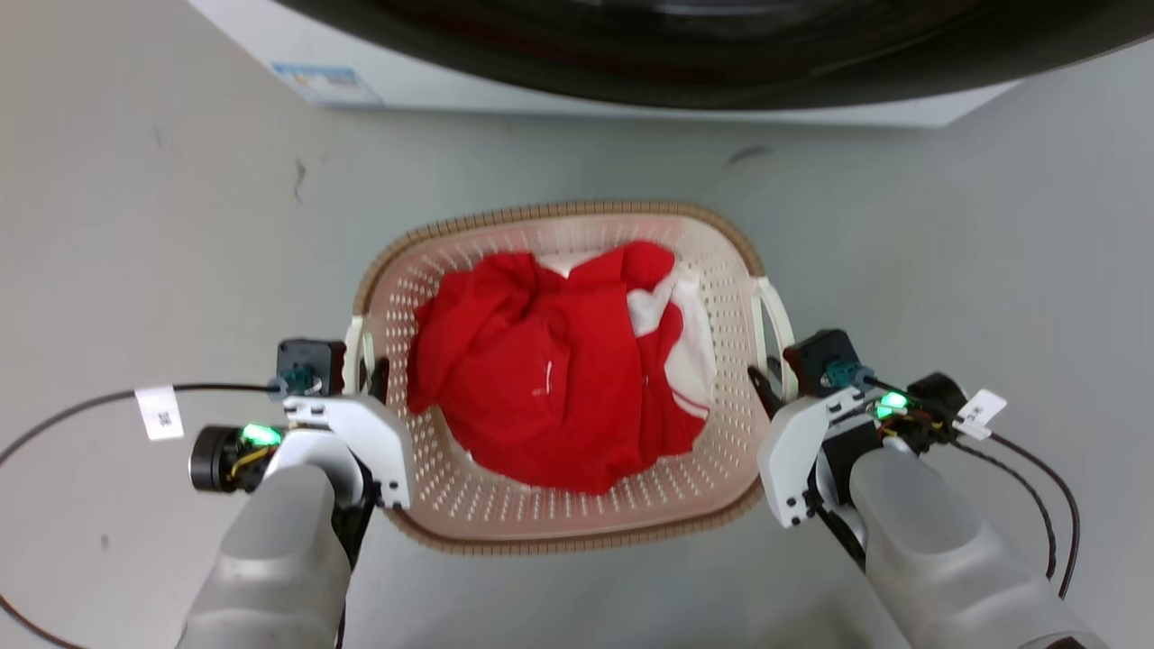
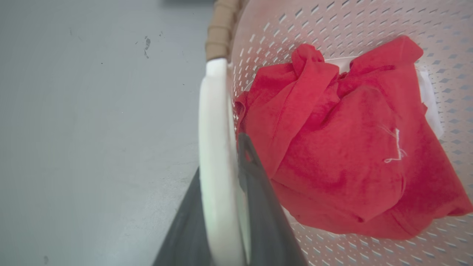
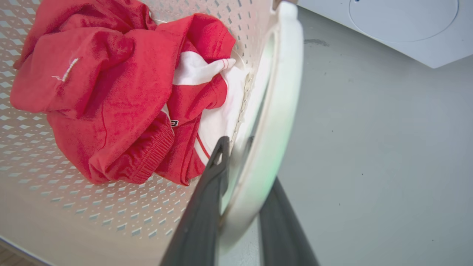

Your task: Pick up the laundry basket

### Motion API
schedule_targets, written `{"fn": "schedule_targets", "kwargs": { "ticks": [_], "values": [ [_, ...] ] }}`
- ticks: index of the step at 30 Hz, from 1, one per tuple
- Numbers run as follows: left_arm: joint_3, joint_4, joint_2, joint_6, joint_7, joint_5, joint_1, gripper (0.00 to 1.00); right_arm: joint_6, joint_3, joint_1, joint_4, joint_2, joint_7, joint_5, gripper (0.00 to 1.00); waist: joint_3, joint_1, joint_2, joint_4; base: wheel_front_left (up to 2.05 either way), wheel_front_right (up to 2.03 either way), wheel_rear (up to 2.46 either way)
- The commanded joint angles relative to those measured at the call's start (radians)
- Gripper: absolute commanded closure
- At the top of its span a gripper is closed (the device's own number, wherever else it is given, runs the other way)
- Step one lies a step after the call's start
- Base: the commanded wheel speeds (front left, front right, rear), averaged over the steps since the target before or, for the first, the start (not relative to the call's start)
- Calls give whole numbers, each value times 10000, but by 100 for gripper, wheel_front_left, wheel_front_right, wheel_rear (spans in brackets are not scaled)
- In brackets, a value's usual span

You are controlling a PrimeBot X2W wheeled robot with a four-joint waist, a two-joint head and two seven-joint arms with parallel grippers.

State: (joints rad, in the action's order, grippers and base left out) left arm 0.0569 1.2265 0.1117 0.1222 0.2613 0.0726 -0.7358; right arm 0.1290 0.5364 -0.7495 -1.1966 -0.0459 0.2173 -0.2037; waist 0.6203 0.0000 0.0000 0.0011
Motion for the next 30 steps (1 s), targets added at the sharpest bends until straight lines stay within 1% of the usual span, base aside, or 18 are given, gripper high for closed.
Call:
{"fn": "schedule_targets", "kwargs": {
  "ticks": [1, 5, 13, 24, 30],
  "values": [
    [39, 15, 75, 1, 59, -14, 106, 100, 32, 126, 173, -38, -76, -63, -17, 100, -645, 0, 0, -121, 0, 0, 0],
    [209, 310, 38, 47, 19, 56, 371, 100, 32, 493, 428, -150, -76, -410, -468, 100, -1436, 0, 0, -196, 0, 0, 0],
    [474, 523, -34, 69, -466, 269, 897, 100, 32, 1118, 956, -253, -75, -1130, -1304, 100, -2838, 0, 0, -266, 0, 0, 0],
    [1217, 586, -193, 78, -1555, 1003, 1706, 100, 32, 1947, 1613, -297, -53, -2031, -2311, 100, -4646, 0, 0, -416, 0, 0, 0],
    [1712, 596, -121, 79, -2137, 1488, 2064, 100, 32, 2293, 1903, -418, -53, -2527, -2760, 100, -5454, 0, 0, -454, 0, 0, 0]
  ]
}}
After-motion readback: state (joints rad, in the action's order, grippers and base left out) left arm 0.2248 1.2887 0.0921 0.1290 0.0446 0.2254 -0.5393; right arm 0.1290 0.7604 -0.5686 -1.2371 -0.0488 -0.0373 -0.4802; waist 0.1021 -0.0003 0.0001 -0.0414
